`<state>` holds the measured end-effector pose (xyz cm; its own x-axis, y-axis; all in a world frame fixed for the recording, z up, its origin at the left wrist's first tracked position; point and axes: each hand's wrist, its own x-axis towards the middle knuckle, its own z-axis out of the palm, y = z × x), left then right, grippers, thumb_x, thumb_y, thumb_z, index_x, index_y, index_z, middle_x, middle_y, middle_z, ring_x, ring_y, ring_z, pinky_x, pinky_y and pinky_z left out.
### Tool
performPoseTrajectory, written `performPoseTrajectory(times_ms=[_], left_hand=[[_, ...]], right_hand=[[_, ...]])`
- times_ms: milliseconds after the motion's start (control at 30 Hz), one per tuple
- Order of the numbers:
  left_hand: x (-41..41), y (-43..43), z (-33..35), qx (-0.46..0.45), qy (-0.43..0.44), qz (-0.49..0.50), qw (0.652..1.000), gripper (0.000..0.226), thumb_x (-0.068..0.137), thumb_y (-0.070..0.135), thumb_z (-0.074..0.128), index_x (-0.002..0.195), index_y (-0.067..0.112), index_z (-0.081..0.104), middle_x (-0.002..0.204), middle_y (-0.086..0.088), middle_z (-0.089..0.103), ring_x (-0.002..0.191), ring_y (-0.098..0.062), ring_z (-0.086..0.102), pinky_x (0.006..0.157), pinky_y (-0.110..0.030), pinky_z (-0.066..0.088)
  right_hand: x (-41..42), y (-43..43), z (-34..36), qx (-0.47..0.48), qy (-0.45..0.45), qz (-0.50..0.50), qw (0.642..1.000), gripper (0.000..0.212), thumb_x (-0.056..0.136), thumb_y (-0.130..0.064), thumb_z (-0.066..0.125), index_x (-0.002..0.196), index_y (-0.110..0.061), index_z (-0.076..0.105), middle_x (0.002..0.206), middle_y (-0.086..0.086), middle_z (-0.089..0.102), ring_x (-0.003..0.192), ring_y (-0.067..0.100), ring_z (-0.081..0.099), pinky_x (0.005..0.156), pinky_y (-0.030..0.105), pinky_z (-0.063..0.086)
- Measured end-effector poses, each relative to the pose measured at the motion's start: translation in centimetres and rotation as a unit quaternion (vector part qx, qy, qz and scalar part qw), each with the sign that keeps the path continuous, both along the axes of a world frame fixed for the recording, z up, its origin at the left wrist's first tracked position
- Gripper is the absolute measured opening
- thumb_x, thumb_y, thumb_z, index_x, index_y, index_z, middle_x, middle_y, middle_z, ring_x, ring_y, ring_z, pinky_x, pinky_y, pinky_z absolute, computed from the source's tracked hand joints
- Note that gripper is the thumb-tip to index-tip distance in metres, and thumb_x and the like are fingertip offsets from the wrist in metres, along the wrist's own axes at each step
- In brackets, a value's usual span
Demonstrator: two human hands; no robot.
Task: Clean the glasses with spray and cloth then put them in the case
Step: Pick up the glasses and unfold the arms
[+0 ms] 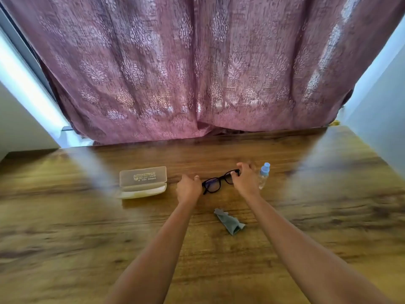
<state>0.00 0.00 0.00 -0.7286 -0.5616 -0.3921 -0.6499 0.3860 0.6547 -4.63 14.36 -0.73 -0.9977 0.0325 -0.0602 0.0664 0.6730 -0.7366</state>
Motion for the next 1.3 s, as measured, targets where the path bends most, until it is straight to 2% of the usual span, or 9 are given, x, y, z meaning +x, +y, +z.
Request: performPoseTrajectory(times_ms=[167, 367, 567, 667, 800, 900, 1000, 1100, 1300], left_hand=[[-1.0, -0.3, -0.5, 0.041, -0.025, 0.018, 0.999, 0.040, 0.095, 0.036, 0.042, 0.119, 0.005, 0.052, 0.114, -0.016, 0.064, 0.106, -0.032, 0.060, 0.093, -0.038, 0.048], [-1.7, -0.6, -1.0, 0.089, -0.001, 0.053, 0.995, 0.035, 0.095, 0.031, 0.046, 0.110, 0.003, 0.061, 0.108, -0.016, 0.067, 0.100, -0.030, 0.064, 0.092, -0.040, 0.051], [-1.7, -1.1, -1.1, 0.112, 0.041, 0.120, 0.986, 0.030, 0.090, 0.030, 0.057, 0.097, 0.002, 0.066, 0.094, -0.014, 0.071, 0.088, -0.025, 0.068, 0.085, -0.037, 0.054], [-1.4, -1.3, -0.6, 0.110, 0.075, 0.141, 0.981, 0.027, 0.086, 0.033, 0.063, 0.093, 0.007, 0.067, 0.092, -0.011, 0.071, 0.086, -0.023, 0.068, 0.081, -0.035, 0.054], [-0.3, -1.7, 0.7, 0.122, 0.139, 0.148, 0.972, 0.019, 0.081, 0.030, 0.069, 0.071, 0.016, 0.061, 0.082, -0.006, 0.069, 0.078, -0.020, 0.065, 0.074, -0.029, 0.050], [0.7, -2.2, 1.8, 0.118, 0.174, 0.140, 0.968, 0.011, 0.078, 0.026, 0.072, 0.076, 0.017, 0.065, 0.083, -0.002, 0.069, 0.079, -0.017, 0.065, 0.075, -0.029, 0.052], [1.8, -2.9, 2.7, 0.099, 0.193, 0.108, 0.970, 0.012, 0.078, 0.023, 0.072, 0.087, 0.015, 0.071, 0.084, 0.000, 0.070, 0.078, -0.013, 0.065, 0.067, -0.020, 0.048], [2.9, -3.4, 3.4, 0.073, 0.207, 0.063, 0.974, 0.011, 0.078, 0.019, 0.072, 0.088, 0.014, 0.073, 0.081, 0.000, 0.070, 0.071, -0.008, 0.061, 0.060, -0.012, 0.042], [4.5, -4.1, 4.9, -0.060, 0.262, -0.022, 0.963, 0.012, 0.080, 0.021, 0.070, 0.089, 0.014, 0.075, 0.083, 0.003, 0.070, 0.067, 0.000, 0.052, 0.063, -0.010, 0.037]], right_hand=[[-1.0, -0.7, -0.6, 0.048, -0.084, 0.037, 0.995, 0.050, 0.094, -0.025, 0.046, 0.141, -0.012, 0.031, 0.146, 0.018, 0.024, 0.127, 0.034, 0.039, 0.103, 0.040, 0.036], [-1.2, -1.1, -1.1, 0.064, -0.069, 0.028, 0.995, 0.039, 0.094, -0.024, 0.044, 0.130, -0.007, 0.047, 0.136, 0.016, 0.043, 0.125, 0.030, 0.040, 0.107, 0.043, 0.032], [-0.3, -1.1, -1.5, 0.004, 0.023, -0.021, 1.000, 0.022, 0.092, -0.011, 0.048, 0.101, -0.005, 0.067, 0.109, 0.012, 0.065, 0.105, 0.022, 0.056, 0.086, 0.024, 0.039], [0.3, -1.3, -1.2, -0.023, 0.060, -0.047, 0.997, 0.023, 0.093, -0.018, 0.052, 0.095, -0.004, 0.069, 0.100, 0.013, 0.068, 0.087, 0.020, 0.061, 0.074, 0.022, 0.042], [1.2, -1.7, -0.4, -0.066, 0.104, -0.080, 0.989, 0.017, 0.089, -0.019, 0.057, 0.089, -0.007, 0.068, 0.093, 0.007, 0.068, 0.080, 0.010, 0.053, 0.072, 0.020, 0.038], [2.1, -1.9, 0.7, -0.099, 0.140, -0.090, 0.981, 0.007, 0.085, -0.013, 0.062, 0.089, -0.010, 0.067, 0.090, 0.002, 0.064, 0.083, 0.012, 0.056, 0.074, 0.021, 0.042], [3.3, -2.2, 1.7, -0.137, 0.156, -0.095, 0.974, 0.010, 0.083, -0.010, 0.065, 0.092, -0.011, 0.065, 0.092, -0.003, 0.059, 0.085, 0.013, 0.058, 0.079, 0.024, 0.048], [4.5, -2.4, 2.6, -0.174, 0.166, -0.095, 0.966, 0.015, 0.081, -0.007, 0.066, 0.096, -0.011, 0.064, 0.097, 0.000, 0.061, 0.084, 0.010, 0.058, 0.076, 0.016, 0.046], [6.5, -2.6, 3.9, -0.207, 0.177, -0.094, 0.958, 0.020, 0.080, -0.007, 0.067, 0.099, -0.010, 0.063, 0.098, 0.003, 0.064, 0.084, 0.010, 0.060, 0.071, 0.010, 0.046]])
